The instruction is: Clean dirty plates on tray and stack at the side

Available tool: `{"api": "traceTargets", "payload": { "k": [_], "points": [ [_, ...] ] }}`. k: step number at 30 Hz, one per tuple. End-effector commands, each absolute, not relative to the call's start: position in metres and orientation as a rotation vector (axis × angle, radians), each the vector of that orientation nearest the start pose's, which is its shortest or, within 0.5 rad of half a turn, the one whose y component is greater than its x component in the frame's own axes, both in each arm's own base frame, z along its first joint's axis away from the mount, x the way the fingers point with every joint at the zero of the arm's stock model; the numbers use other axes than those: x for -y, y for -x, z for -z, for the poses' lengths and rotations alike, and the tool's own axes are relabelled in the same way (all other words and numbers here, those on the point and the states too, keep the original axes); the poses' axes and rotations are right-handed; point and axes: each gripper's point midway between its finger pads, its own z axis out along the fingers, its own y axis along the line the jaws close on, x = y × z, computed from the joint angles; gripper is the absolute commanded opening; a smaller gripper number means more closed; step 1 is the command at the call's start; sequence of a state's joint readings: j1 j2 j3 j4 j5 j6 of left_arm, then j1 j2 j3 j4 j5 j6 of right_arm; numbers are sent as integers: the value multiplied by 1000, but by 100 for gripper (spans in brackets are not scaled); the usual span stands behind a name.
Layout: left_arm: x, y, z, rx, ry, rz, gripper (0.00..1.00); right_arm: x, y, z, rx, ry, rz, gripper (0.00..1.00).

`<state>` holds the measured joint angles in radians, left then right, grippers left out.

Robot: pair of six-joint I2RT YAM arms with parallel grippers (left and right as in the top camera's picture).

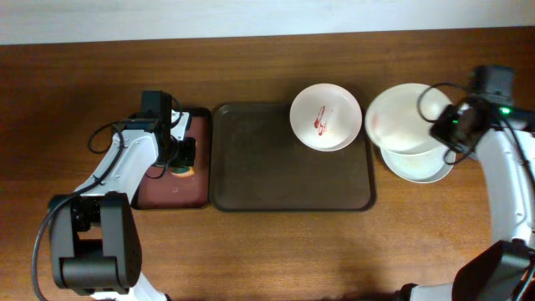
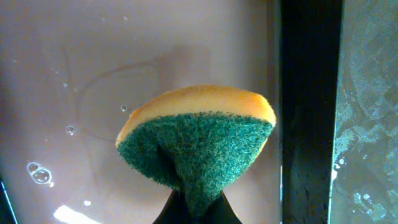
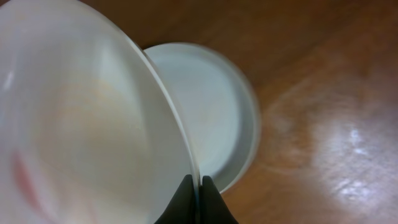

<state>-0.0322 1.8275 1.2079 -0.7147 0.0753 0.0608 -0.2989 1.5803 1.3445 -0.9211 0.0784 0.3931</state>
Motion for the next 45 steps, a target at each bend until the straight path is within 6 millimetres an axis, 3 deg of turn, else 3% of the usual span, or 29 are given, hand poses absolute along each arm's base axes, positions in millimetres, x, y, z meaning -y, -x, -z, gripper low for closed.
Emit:
{"api": "traceTargets", "payload": {
  "k": [1, 7, 8, 9, 11, 13, 14, 17, 18, 25, 29, 31, 32, 33, 37, 39, 40, 43, 45],
  "points": [
    [25, -380, -32, -2895, -169, 106, 0, 157, -328, -122, -2580, -1146, 67, 4],
    [25, -381, -32, -2891, -168, 106, 0, 162, -322, -78, -2653, -1205, 52, 6],
    [25, -381, -32, -2891, -168, 106, 1, 162, -324, -78, -2651, -1204, 45, 33],
    [25, -381, -32, -2892, -168, 106, 6, 154, -329, -78, -2647, -1191, -36, 67],
    [25, -380, -31, -2895, -168, 106, 8, 131, -341, -81, -2650, -1136, -247, 86],
    [25, -377, -28, -2903, -168, 107, 14, 106, -351, -87, -2670, -986, -440, 95],
    [25, -376, -27, -2903, -168, 107, 19, 97, -353, -88, -2682, -950, -467, 95],
    [25, -385, -25, -2860, -168, 104, 52, 63, -356, -87, -2751, -838, -488, 94],
    [25, -388, -26, -2843, -168, 102, 58, 51, -358, -87, -2769, -794, -493, 94],
    [26, -404, -29, -2780, -167, 99, 59, -8, -363, -87, -2847, -561, -511, 92],
    [26, -398, -2, -2850, -135, 114, 59, -27, -362, -86, -2868, -487, -515, 92],
    [26, -399, 3, -2852, -134, 114, 46, -30, -362, -86, -2872, -475, -512, 91],
    [26, -401, 3, -2843, -134, 113, 11, -30, -362, -86, -2872, -476, -512, 90],
    [26, -403, 2, -2839, -134, 112, 0, -30, -362, -86, -2873, -476, -512, 90],
    [18, -418, -21, -2794, -102, 40, 0, -30, -361, -86, -2873, -477, -512, 86],
    [17, -411, -23, -2823, -102, 41, 75, -30, -362, -86, -2873, -476, -512, 85],
    [17, -403, -21, -2857, -103, 43, 81, -30, -362, -86, -2873, -476, -512, 85],
    [17, -374, -14, -2978, -105, 50, 81, -30, -361, -86, -2874, -476, -512, 85],
    [25, -369, -14, -2992, -114, 109, 72, -30, -361, -86, -2876, -478, -512, 86]
  ]
}}
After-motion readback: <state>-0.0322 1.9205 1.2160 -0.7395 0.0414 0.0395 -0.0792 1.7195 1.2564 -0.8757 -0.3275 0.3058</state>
